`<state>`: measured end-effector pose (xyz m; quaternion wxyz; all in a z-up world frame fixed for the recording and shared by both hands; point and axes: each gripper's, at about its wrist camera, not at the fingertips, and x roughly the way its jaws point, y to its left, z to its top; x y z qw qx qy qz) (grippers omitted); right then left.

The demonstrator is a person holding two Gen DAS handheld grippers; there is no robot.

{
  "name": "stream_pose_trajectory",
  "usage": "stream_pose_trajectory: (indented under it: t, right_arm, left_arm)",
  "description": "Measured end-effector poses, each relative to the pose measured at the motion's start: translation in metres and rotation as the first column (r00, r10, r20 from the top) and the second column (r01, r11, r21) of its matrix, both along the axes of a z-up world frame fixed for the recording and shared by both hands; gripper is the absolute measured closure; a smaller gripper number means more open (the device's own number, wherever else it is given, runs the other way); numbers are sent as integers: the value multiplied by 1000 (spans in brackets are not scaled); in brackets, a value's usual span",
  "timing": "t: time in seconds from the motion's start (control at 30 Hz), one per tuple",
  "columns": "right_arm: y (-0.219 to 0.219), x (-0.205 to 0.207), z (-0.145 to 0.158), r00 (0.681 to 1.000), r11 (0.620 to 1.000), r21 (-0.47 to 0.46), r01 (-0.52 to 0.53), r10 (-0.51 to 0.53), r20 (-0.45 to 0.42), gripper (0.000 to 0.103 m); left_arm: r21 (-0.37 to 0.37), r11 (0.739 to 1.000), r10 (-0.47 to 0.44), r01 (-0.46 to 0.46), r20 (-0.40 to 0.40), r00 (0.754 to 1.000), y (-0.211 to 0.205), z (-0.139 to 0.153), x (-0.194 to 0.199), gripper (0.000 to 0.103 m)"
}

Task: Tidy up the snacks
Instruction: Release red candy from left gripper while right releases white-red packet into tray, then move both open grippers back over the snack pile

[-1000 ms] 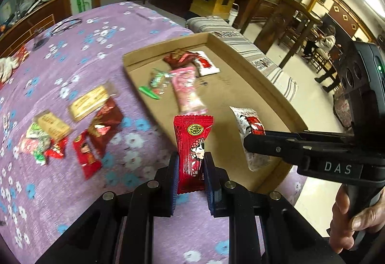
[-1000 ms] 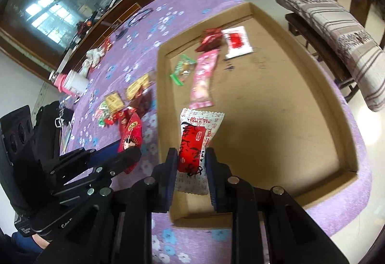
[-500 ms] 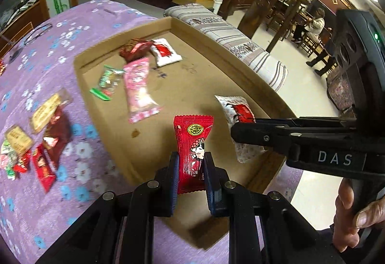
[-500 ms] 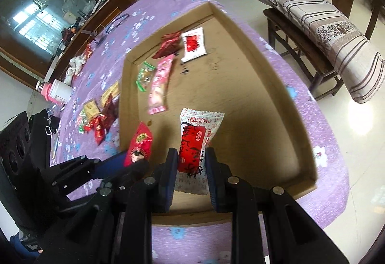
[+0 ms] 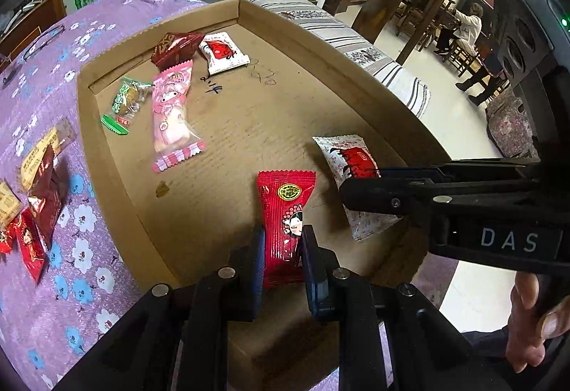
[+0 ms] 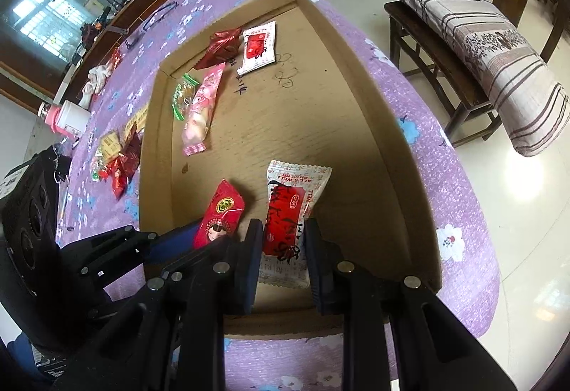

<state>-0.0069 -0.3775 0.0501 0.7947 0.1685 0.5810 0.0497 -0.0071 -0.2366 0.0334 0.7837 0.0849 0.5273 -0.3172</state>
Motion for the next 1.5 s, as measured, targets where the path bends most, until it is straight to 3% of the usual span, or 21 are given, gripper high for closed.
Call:
stream_pose_trajectory:
  t: [0.73, 0.8, 0.9, 1.27, 1.5]
  right_arm:
    - [-1, -1, 2, 1000, 999, -36, -8, 8, 7, 79]
    - [-4, -2, 4, 1000, 999, -32, 2, -1, 10, 79]
    - [-10, -5, 7, 1000, 999, -27, 24, -23, 20, 77]
    - [-21, -13, 31, 991, 995, -16, 94, -92, 99, 77]
    - [12, -6, 37, 989, 997, 14, 75, -76, 123, 76]
  left_arm:
    - [8, 1000, -11, 10, 21, 1000, -5, 0, -6, 84]
    - [6, 1000, -11, 11, 24, 1000, -5, 0, -7, 78]
    - [-20, 1000, -7, 7, 33, 999, -2, 3, -7, 56]
    - [-84, 996, 7, 1, 91, 996, 15, 31, -12, 55]
    - [-104, 994, 54, -42, 122, 991, 59, 49, -14, 55]
